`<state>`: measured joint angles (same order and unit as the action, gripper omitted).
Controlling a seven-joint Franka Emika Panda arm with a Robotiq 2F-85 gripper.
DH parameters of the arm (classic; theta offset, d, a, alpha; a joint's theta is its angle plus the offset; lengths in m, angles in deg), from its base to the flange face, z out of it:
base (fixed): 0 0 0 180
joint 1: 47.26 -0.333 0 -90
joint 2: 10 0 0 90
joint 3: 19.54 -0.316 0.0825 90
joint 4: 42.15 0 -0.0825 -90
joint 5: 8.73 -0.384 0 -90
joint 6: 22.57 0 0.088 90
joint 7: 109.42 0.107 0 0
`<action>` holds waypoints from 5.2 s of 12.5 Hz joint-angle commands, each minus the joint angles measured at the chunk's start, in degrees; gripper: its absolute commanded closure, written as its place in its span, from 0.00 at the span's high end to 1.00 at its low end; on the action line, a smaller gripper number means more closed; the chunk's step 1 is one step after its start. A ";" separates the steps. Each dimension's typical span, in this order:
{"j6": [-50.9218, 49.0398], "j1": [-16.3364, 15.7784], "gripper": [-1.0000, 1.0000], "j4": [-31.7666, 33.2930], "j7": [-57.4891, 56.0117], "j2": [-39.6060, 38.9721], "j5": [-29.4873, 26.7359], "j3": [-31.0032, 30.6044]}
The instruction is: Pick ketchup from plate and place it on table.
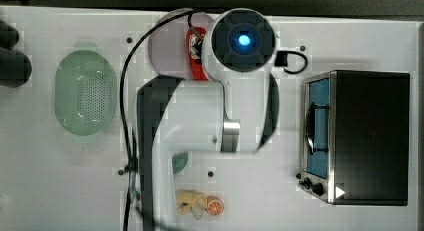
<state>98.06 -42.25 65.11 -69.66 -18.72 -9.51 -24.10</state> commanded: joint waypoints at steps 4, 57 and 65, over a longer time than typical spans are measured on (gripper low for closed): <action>14.90 -2.16 1.00 0.12 -22.09 -12.11 -0.53 -1.88; 15.68 0.32 0.61 23.18 -21.21 -3.08 2.15 2.95; 21.66 0.41 1.00 23.96 -19.90 -4.28 2.03 2.95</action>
<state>119.49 -42.49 89.57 -92.22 -25.67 -7.30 -21.12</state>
